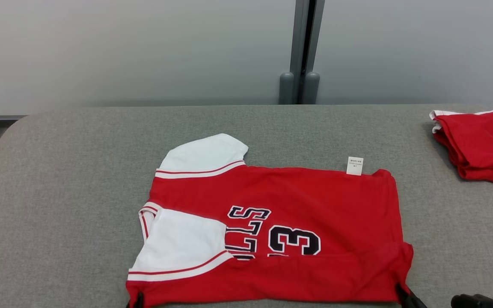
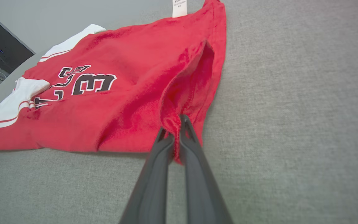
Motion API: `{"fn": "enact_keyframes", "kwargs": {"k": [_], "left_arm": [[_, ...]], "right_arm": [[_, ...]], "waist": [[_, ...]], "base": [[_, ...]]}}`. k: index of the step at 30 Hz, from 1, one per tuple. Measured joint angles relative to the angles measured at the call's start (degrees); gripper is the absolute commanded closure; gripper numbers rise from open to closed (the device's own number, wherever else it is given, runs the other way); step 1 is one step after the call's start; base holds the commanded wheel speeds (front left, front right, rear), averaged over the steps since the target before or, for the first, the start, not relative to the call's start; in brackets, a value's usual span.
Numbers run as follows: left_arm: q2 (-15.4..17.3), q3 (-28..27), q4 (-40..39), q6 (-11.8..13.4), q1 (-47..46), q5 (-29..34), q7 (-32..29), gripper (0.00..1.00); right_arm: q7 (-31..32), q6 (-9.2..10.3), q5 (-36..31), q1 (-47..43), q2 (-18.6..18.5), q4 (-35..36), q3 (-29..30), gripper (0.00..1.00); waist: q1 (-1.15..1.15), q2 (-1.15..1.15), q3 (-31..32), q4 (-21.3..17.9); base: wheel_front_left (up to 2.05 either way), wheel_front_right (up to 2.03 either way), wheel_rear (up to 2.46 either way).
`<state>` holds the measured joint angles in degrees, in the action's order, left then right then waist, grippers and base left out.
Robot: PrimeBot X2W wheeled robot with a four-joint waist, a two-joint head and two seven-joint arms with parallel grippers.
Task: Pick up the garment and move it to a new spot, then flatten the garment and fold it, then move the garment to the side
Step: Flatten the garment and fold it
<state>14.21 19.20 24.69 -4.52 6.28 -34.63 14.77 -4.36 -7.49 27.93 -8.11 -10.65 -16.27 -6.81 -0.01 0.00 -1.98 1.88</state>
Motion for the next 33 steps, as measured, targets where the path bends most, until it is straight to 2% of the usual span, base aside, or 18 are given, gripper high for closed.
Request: {"fn": "enact_keyframes", "kwargs": {"k": [9,10,11,12,19,24,33], "left_arm": [[0.0,0.5,-2.1,1.2,2.0,-0.2,-1.1,1.0],[0.0,0.5,-2.2,1.5,2.1,-0.2,-1.1,0.83],[0.0,0.4,-2.2,1.7,2.0,0.0,-1.0,0.16],[0.0,0.3,-2.3,1.9,2.0,0.3,-0.8,0.0],[0.2,-2.2,-4.5,2.5,-1.6,4.0,0.1,0.0],[-0.1,-7.1,-8.9,2.5,-3.6,7.7,0.2,0.0],[-1.9,-12.3,-12.4,2.0,-7.7,13.0,0.2,0.0]], "right_arm": [[6.3,0.0,-3.4,-5.0,3.3,8.0,4.8,1.0],[7.0,0.0,-3.8,-5.2,3.4,8.3,5.0,1.0],[7.1,0.0,-4.2,-5.3,3.6,8.7,5.2,0.73],[7.1,0.0,-4.5,-5.3,3.8,9.2,5.3,0.0],[5.2,0.0,-7.3,-3.2,4.3,12.0,6.1,0.0],[3.0,0.0,-8.5,1.1,4.3,13.0,6.8,0.0],[-0.7,0.0,-10.3,9.7,4.2,10.0,5.3,0.0]], "waist": [[0.0,0.0,-0.4,-0.5],[0.0,0.0,-0.5,-0.6],[0.01,0.0,-0.6,-0.6],[0.0,0.0,-0.7,-0.7],[0.01,0.0,-1.3,-1.2],[0.01,0.0,-1.7,-1.6],[0.01,0.0,-3.7,-2.7]], "base": [[0.0,0.0,0.0],[0.0,0.0,0.0],[0.0,0.0,0.0],[0.0,0.0,0.0],[0.0,0.0,0.0],[0.0,0.0,0.0],[0.0,0.0,0.0]]}}
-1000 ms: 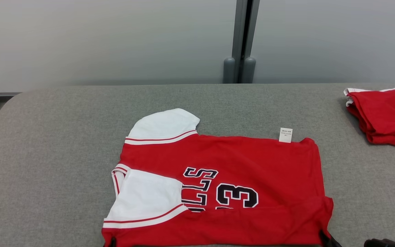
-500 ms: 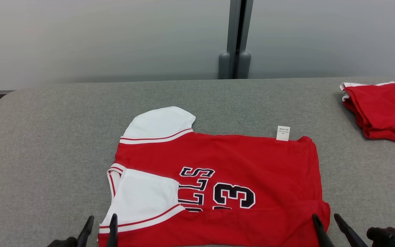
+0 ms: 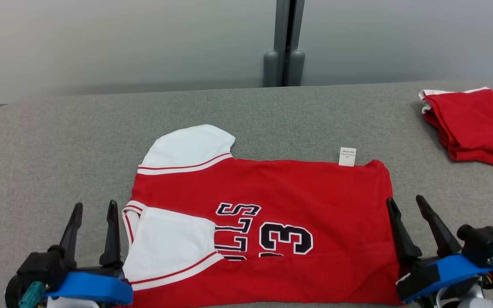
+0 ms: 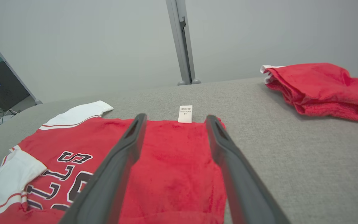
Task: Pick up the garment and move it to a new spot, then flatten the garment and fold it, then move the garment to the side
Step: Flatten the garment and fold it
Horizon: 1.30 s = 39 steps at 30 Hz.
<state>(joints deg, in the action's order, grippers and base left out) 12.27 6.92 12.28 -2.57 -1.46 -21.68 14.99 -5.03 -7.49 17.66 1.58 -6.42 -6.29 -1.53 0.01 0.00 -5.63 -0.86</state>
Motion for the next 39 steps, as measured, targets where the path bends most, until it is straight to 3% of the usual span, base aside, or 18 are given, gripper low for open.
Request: {"fn": "enact_keyframes", "kwargs": {"k": [18,39], "left_arm": [[-4.0,-5.9,7.5,-1.9,-10.9,8.4,0.0,0.0],[-5.3,-9.4,10.6,-2.5,-11.4,12.0,0.0,0.0]], "right_arm": [[-8.7,0.0,-1.8,11.8,2.4,-12.5,0.0,0.0],[-9.9,0.0,-4.4,12.3,3.3,-14.9,0.4,0.0]], "waist": [[0.0,0.0,-2.5,-1.6],[0.0,0.0,-2.3,-1.2]], "base": [[0.0,0.0,0.0],[0.0,0.0,0.0]]}}
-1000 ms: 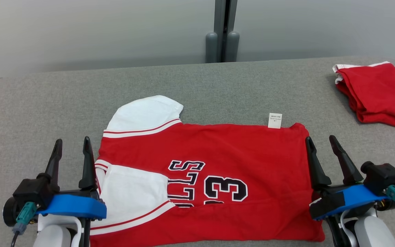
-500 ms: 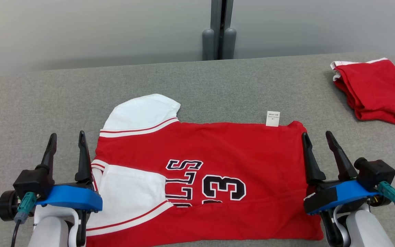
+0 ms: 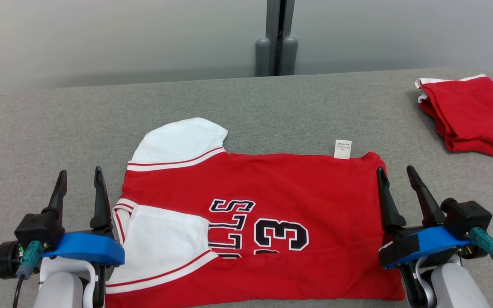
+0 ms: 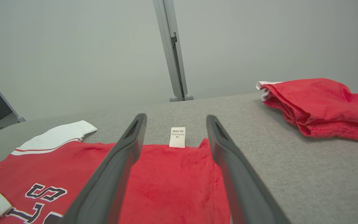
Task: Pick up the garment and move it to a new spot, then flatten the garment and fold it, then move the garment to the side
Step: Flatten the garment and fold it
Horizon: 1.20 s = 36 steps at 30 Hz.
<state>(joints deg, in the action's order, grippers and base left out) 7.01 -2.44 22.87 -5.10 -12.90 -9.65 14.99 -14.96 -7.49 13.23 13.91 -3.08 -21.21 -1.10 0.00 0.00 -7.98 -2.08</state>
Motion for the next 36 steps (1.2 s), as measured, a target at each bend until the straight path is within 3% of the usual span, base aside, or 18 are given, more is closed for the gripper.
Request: {"fn": "enact_keyframes", "kwargs": {"k": [10,15,16,23,36], "left_arm": [[3.9,1.7,3.1,-1.7,-10.3,0.0,0.0,0.0],[8.6,5.1,5.9,-2.0,-20.9,-2.3,-2.8,0.0],[10.6,8.2,7.0,-2.1,-24.7,-4.0,-5.0,0.0],[16.4,18.2,10.3,-2.3,-33.6,-11.0,-11.8,0.0],[22.6,35.7,17.2,-2.3,-38.1,-27.7,-23.7,0.0]], "right_arm": [[1.5,0.0,-1.1,5.9,-2.3,-0.5,1.7,0.0],[4.7,0.0,-1.6,11.6,-3.7,-0.7,1.0,0.0],[5.5,0.0,-1.8,13.7,-4.0,-1.1,0.2,0.0],[5.7,0.0,-1.6,18.4,-4.1,-1.8,-2.6,0.0],[3.7,0.0,-0.9,21.1,-3.8,-5.1,-4.5,0.0]], "waist": [[0.0,0.0,-2.8,-0.9],[0.0,0.0,-6.4,-2.8],[0.0,0.0,-8.1,-3.7],[0.01,0.0,-12.6,-6.5],[0.01,0.0,-16.7,-9.2]], "base": [[0.0,0.0,0.0],[0.0,0.0,0.0],[0.0,0.0,0.0],[0.0,0.0,0.0],[0.0,0.0,0.0]]}}
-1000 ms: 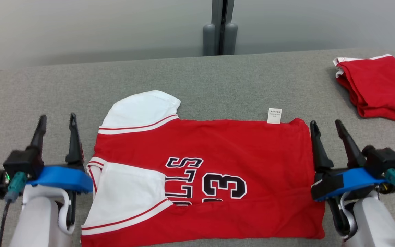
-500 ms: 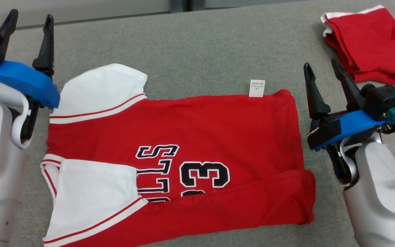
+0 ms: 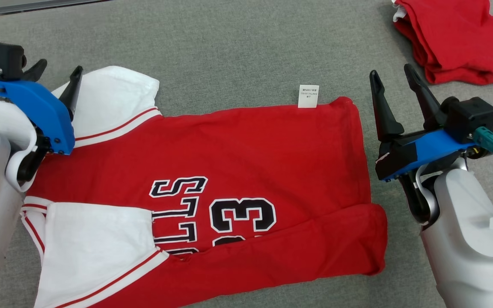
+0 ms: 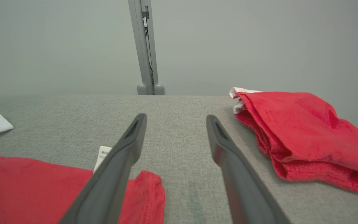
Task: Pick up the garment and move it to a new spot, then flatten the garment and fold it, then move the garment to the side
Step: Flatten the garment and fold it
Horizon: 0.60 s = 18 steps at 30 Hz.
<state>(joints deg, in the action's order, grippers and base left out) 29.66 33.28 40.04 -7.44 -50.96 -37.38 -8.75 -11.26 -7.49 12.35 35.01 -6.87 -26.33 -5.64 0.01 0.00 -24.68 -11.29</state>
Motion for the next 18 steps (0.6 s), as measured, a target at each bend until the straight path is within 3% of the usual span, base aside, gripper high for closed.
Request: {"fn": "enact_keyframes", "kwargs": {"k": [8,15,17,18], "left_arm": [[3.0,6.8,0.8,0.0,-0.2,-6.8,-4.8,0.0],[3.1,10.4,2.7,0.0,-1.8,-10.2,-5.8,0.0],[3.0,11.9,3.8,0.0,-2.3,-10.8,-5.2,0.63],[3.0,12.2,4.3,0.0,-2.5,-10.9,-5.0,0.86]], "right_arm": [[-0.2,0.0,0.2,1.0,-0.1,-1.2,-1.1,0.0],[0.6,0.0,0.3,2.2,-0.6,-2.7,-2.4,0.0],[2.3,0.0,0.8,2.5,-1.1,-3.7,-3.6,0.0],[3.1,0.0,0.9,2.7,-1.3,-4.1,-4.1,0.0]], "waist": [[0.0,0.0,-0.6,-0.6],[-0.01,0.0,-1.1,-0.9],[-0.01,0.0,-1.0,-0.9],[-0.01,0.0,-0.9,-0.9]], "base": [[0.0,0.0,0.0],[0.0,0.0,0.0],[0.0,0.0,0.0],[0.0,0.0,0.0]]}}
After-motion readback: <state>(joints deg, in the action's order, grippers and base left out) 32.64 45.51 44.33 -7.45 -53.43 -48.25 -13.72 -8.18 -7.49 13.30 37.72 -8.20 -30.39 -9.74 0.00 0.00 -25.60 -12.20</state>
